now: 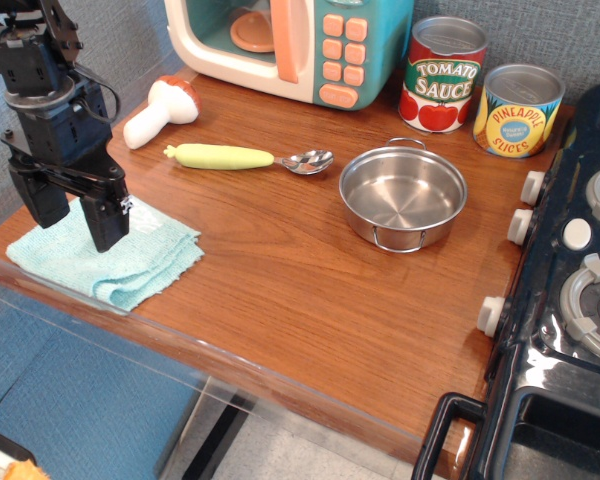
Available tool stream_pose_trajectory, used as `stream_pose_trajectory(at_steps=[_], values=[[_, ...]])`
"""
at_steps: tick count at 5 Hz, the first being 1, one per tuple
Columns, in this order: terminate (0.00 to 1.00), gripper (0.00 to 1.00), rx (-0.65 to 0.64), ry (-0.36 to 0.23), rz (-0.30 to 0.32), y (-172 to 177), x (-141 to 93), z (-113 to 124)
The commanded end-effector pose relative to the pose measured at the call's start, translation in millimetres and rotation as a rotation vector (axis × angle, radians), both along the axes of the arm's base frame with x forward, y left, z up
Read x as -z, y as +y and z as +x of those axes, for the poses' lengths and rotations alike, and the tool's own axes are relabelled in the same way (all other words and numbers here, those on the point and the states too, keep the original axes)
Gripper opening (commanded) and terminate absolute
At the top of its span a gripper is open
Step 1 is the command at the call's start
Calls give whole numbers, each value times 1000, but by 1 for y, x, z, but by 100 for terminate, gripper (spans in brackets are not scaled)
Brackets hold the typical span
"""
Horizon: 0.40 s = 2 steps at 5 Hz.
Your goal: Place the blue cloth near the left corner of the table.
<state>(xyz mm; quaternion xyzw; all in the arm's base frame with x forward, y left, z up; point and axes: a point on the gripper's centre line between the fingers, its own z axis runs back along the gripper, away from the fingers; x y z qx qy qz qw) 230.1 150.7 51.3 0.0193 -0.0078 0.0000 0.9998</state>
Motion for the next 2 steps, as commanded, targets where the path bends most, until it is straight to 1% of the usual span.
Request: stream_pose_trajectory(at_steps=[1, 2], values=[[0, 100, 13, -41, 102, -5, -16, 1], [100, 100, 13, -41, 102, -5, -16, 1]])
